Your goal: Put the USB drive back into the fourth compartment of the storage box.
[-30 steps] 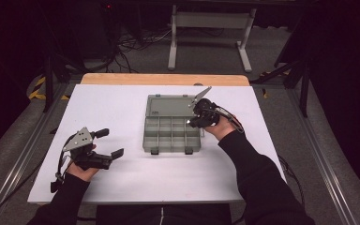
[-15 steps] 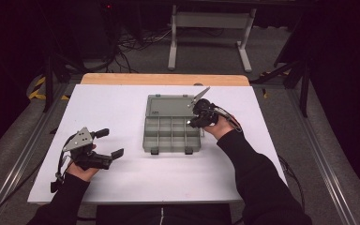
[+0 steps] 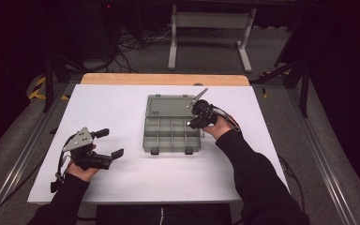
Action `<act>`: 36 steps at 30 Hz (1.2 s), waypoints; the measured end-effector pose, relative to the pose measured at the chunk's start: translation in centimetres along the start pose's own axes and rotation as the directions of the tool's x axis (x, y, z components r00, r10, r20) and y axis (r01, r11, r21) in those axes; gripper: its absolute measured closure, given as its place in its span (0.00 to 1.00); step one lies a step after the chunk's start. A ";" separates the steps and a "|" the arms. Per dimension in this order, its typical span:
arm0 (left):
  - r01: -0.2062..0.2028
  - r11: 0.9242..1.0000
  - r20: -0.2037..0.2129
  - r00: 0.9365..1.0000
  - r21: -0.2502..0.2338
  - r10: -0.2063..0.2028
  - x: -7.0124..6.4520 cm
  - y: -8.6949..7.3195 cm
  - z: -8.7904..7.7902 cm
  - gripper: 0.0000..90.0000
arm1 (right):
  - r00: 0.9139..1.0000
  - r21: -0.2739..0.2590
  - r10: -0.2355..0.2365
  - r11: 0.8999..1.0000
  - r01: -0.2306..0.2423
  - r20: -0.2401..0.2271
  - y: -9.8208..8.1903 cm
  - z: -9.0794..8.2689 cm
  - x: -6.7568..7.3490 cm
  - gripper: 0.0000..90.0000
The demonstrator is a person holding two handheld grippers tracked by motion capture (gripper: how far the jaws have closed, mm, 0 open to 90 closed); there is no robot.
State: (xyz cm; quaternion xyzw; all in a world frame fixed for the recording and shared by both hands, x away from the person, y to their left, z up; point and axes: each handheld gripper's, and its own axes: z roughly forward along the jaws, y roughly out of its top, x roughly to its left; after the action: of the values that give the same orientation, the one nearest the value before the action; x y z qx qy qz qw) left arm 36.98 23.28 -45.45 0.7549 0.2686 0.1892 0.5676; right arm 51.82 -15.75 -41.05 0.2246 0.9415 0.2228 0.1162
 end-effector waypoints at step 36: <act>0.039 0.995 -0.001 0.999 0.088 -0.039 1.5 2.0 1.4 0.29 | 0.998 -0.091 0.058 0.994 -0.056 0.023 -2.5 -3.4 -0.5 1.00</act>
State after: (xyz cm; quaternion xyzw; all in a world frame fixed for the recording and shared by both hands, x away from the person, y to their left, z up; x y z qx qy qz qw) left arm 39.34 22.68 -43.97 0.7738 0.2910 0.1660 0.5375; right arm 50.27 -19.22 -39.14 0.2485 0.9222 0.2654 0.1318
